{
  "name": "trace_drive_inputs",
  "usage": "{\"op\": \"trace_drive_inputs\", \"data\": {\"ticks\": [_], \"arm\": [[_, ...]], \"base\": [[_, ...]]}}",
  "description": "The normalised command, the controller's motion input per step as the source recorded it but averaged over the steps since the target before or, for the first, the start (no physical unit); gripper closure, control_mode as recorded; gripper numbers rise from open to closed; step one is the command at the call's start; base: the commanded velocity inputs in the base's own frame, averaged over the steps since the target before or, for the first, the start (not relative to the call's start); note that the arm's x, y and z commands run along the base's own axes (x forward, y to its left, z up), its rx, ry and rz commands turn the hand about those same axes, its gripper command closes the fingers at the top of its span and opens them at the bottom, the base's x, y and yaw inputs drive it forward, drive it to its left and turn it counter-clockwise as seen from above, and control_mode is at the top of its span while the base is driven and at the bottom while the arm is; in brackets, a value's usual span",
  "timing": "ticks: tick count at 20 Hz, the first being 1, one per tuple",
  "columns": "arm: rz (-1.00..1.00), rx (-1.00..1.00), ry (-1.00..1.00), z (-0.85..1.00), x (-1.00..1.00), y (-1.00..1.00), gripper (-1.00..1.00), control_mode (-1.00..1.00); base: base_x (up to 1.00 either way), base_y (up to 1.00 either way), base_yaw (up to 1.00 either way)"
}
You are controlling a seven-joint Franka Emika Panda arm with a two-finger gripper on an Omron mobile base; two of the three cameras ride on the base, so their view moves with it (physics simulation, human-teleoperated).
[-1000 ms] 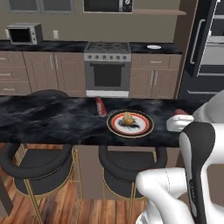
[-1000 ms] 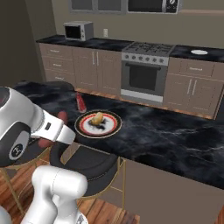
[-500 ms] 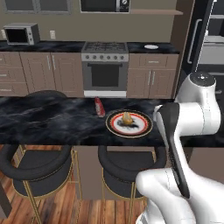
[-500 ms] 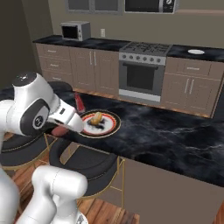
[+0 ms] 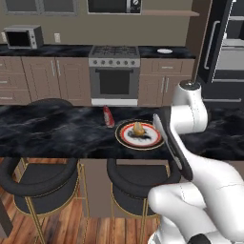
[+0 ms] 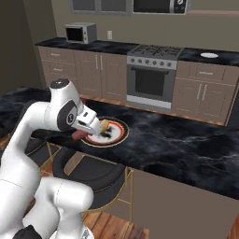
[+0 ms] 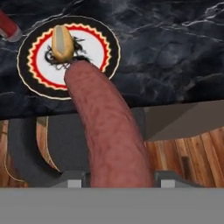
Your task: Move the hot dog bun to the plate on the dining table and place the condiment next to that plate. Then navigate to the fridge and take the sausage and place it on the plate as well.
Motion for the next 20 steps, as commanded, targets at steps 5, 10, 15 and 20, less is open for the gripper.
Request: {"op": "trace_drive_inputs", "data": {"ticks": [5, 10, 15, 20], "arm": [[0.06, 0.02, 0.00, -0.49, 0.85, 0.00, 1.00, -1.00], [0.10, 0.02, 0.00, -0.50, 0.75, 0.00, 1.00, -1.00], [0.08, 0.00, 0.04, -0.19, 0.65, -0.16, 1.00, -1.00], [0.06, 0.00, 0.11, -0.19, 0.67, -0.11, 1.00, -1.00]], "base": [[0.00, 0.00, 0.00], [0.00, 0.00, 0.00], [0.00, 0.00, 0.00], [0.00, 0.00, 0.00]]}}
